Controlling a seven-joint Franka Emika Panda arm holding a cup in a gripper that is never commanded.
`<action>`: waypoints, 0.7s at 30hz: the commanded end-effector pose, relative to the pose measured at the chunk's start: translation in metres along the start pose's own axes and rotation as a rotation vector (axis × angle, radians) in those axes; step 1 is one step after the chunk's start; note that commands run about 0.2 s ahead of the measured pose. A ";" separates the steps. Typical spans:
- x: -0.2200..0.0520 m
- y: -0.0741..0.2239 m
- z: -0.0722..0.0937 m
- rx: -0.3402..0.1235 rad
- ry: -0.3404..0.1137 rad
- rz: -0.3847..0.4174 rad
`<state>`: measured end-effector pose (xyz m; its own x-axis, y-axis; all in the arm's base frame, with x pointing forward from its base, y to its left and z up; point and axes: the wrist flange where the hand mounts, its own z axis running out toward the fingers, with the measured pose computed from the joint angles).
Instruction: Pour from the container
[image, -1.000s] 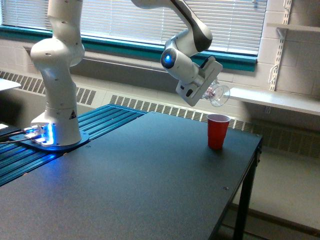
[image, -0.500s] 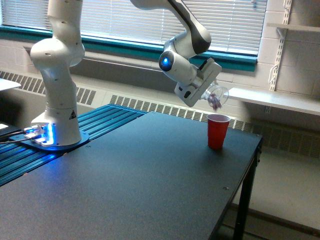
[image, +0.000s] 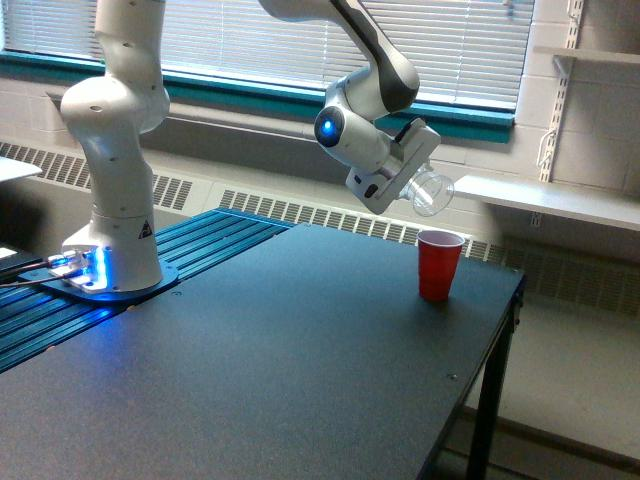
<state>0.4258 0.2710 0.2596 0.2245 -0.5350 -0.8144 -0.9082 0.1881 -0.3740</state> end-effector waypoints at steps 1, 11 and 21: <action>-0.002 -0.001 0.000 0.004 -0.011 0.014; 0.004 -0.008 -0.002 0.000 0.007 0.013; 0.015 -0.024 -0.013 0.008 0.038 0.016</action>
<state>0.4351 0.2621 0.2619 0.2324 -0.5474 -0.8039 -0.9086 0.1727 -0.3803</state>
